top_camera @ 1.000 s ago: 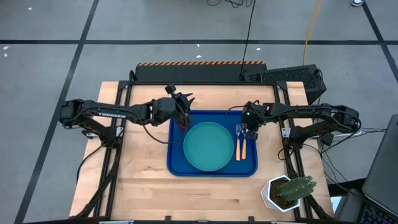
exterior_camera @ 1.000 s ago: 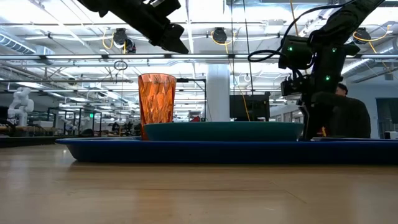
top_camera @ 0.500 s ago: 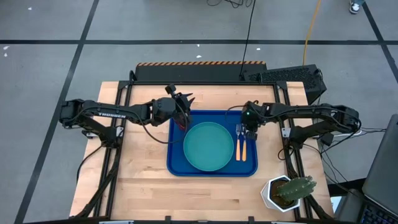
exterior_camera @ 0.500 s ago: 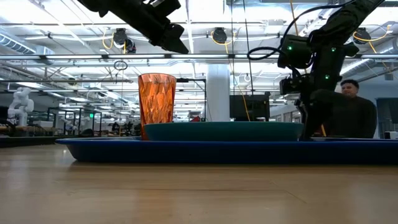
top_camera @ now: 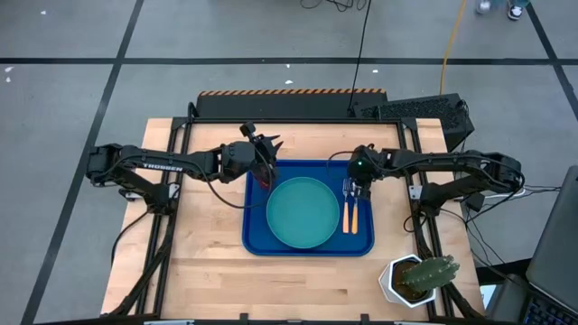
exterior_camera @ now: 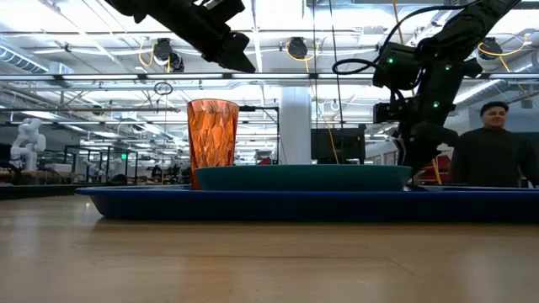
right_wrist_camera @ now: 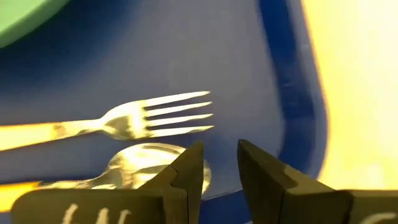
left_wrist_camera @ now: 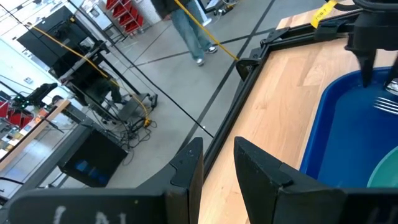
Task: Pick and place plate/cup/fork/spoon on tray
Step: Adjust the yellow fork on the blue tray
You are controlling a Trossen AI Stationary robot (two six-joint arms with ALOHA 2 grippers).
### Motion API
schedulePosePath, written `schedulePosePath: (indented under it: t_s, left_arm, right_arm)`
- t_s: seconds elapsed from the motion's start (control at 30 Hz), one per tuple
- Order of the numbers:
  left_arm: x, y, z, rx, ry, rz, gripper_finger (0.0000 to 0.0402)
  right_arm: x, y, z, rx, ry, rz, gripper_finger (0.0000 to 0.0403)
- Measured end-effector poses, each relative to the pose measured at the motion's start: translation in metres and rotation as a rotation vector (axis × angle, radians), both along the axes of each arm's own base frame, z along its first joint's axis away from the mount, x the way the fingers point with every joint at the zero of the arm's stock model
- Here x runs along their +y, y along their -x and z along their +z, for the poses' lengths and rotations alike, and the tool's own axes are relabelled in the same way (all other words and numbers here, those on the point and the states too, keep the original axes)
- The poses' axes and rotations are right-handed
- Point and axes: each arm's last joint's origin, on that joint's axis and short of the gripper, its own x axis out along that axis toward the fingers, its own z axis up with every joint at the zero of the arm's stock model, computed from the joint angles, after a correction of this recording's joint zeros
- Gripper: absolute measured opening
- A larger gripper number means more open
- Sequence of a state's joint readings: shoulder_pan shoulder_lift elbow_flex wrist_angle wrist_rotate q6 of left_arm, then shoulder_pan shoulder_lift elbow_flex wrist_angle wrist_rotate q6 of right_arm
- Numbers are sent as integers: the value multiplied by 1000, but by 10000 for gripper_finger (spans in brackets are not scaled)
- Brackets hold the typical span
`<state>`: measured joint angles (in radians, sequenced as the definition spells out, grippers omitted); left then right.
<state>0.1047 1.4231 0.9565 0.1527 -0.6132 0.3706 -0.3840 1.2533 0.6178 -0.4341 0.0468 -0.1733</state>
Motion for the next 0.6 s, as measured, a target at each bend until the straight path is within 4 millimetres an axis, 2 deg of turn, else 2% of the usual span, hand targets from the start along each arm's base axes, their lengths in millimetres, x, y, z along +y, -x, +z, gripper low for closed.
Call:
schedulePosePath:
  t_s: [0.3,0.6]
  left_arm:
    - [0,0,0,0,0,0,94]
    - [0,0,0,3,-4,-2,94]
  right_arm:
    - [-6,-7,1,-29,120,7,89]
    - [-9,-14,-16,23,105,17,89]
